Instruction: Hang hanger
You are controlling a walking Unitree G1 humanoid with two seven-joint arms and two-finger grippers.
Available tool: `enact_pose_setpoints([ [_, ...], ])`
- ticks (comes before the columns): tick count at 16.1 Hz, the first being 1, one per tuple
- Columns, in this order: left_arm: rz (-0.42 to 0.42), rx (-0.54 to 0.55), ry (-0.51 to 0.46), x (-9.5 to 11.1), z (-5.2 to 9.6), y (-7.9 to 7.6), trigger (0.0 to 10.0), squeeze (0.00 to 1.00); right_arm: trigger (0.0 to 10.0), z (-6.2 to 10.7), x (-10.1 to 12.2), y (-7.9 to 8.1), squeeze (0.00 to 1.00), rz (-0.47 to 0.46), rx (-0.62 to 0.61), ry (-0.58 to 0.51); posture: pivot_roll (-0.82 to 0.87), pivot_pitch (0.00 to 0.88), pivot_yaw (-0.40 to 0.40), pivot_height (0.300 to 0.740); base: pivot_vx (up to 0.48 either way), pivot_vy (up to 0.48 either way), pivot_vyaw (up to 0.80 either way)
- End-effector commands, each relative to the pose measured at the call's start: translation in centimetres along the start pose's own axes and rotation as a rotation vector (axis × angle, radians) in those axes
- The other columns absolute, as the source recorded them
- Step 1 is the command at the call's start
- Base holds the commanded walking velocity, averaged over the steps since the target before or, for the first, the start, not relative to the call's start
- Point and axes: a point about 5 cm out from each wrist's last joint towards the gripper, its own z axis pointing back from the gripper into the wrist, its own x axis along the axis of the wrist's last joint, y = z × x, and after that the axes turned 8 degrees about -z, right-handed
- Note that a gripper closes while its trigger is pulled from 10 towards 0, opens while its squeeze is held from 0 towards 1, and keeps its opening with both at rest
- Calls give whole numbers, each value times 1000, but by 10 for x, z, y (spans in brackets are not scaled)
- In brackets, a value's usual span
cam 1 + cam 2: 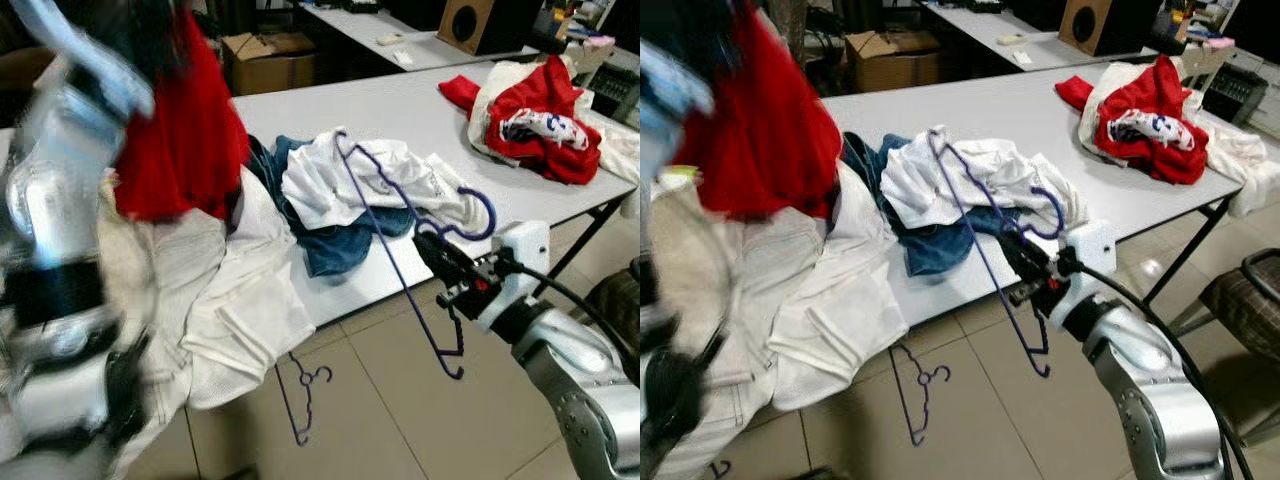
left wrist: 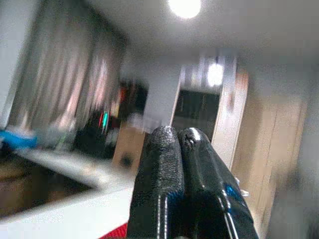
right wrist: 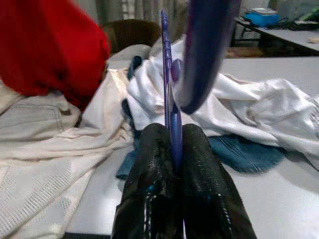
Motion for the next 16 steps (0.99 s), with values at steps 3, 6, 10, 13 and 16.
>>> enact_pose_setpoints([
  [3, -189, -250, 383, -48, 43, -26, 0, 0, 10000, 5, 3, -3, 0, 9, -28, -17, -55, 0, -27, 740, 0, 0, 0],
  [6, -85, -483, 528, -69, 80, -69, 10000, 0, 10000, 3, 3, -5, 0, 9, -13, -8, -46, 0, -49, 740, 0, 0, 0],
  [10, -26, -614, 495, -66, 82, -88, 10000, 1000, 10000, 5, 6, -12, 0, 24, -34, -2, -57, 0, -47, 740, 0, 0, 0],
  [13, -22, -536, 460, -64, 75, -80, 10000, 1000, 10000, 12, 5, -27, 0, 36, -134, 22, -66, 0, -39, 740, 0, 0, 0],
  [16, -111, -275, 555, -79, 69, -49, 10000, 1000, 10000, 17, 6, -30, 0, 39, -139, 19, -66, 0, -38, 740, 0, 0, 0],
])
